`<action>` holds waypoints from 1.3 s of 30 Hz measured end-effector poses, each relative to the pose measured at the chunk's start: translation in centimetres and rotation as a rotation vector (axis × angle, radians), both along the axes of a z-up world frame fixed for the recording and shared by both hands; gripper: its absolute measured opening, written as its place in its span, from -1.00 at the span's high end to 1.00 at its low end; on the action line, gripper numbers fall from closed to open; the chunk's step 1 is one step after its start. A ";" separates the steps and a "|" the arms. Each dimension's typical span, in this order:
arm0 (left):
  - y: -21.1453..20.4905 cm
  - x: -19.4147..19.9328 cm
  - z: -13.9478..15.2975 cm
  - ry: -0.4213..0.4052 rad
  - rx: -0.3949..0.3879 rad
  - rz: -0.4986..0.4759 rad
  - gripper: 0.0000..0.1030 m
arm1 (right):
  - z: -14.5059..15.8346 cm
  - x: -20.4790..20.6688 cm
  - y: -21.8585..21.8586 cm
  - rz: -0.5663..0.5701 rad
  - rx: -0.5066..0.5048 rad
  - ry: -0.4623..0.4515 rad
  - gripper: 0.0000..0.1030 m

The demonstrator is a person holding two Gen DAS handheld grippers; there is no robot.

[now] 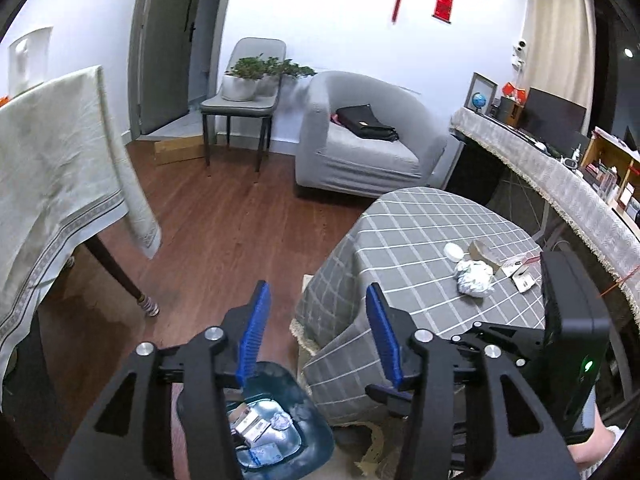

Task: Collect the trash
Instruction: 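Move both tools back over the table toward the foil ball and SanDisk box, then grasp the crumpled foil ball with the left tool while the right tool grasps the SanDisk box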

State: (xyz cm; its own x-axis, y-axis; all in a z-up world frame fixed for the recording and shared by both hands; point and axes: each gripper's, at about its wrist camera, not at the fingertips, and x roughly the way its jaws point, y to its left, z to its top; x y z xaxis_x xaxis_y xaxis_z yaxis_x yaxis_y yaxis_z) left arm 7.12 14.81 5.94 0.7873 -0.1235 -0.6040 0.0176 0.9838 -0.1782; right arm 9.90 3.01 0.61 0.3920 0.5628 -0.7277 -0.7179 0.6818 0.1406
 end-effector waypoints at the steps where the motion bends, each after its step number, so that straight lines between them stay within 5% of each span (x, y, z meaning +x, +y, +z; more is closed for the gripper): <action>1: -0.8 0.5 0.0 0.001 0.002 -0.010 -0.13 | 0.2 0.2 -0.5 -0.010 -0.001 -0.004 0.03; 20: -12.6 6.0 -2.3 0.062 0.015 -0.163 -0.34 | 1.3 1.9 -14.5 -0.274 -0.047 -0.048 0.01; 39: -20.3 12.0 -7.2 0.181 0.075 -0.249 -0.44 | 0.0 3.3 -26.1 -0.456 -0.008 -0.003 -0.72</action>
